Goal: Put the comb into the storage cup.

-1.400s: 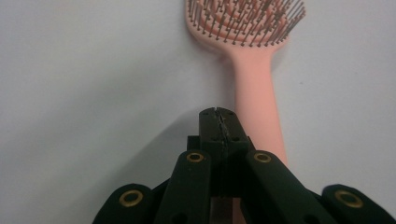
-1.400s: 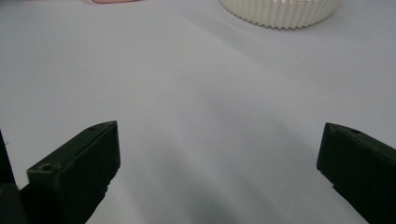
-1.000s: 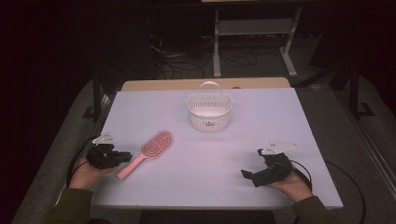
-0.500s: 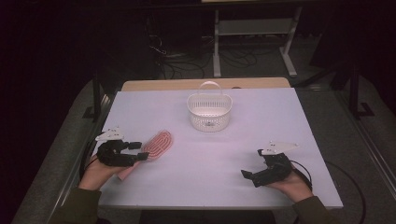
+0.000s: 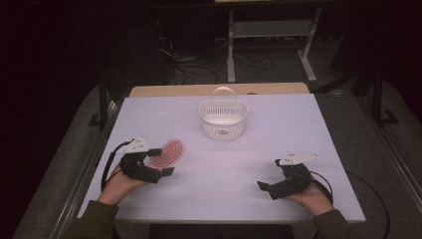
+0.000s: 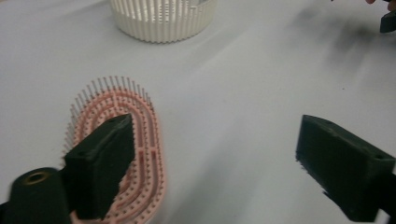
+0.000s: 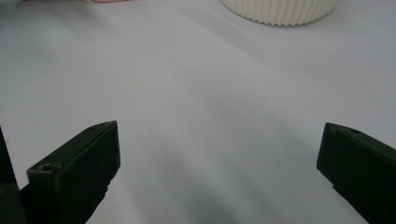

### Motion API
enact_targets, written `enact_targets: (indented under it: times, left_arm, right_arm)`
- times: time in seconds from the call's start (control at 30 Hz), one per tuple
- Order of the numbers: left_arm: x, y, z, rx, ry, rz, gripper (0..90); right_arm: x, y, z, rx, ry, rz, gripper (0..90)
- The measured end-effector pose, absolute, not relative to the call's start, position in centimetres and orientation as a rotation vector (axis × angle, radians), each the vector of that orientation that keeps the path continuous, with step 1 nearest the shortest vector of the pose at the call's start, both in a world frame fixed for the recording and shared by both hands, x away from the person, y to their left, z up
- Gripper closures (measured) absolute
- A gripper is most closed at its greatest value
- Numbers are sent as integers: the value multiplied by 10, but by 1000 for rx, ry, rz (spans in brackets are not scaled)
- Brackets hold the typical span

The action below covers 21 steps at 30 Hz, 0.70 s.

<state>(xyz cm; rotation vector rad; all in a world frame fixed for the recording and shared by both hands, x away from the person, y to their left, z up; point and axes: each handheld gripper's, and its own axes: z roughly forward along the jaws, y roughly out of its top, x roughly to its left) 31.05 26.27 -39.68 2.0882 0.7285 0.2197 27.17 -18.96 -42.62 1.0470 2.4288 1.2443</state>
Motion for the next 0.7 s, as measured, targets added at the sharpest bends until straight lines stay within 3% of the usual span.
enact_targets:
  times: [0.13,0.7]
  left_arm:
    - [310,255,-400,2083,738,201,0]
    - [312,247,-401,2120,717,200,0]
  right_arm:
    - [271,-189,-426,1048,2428,1247,0]
    - [271,-191,-426,1055,2419,1247,0]
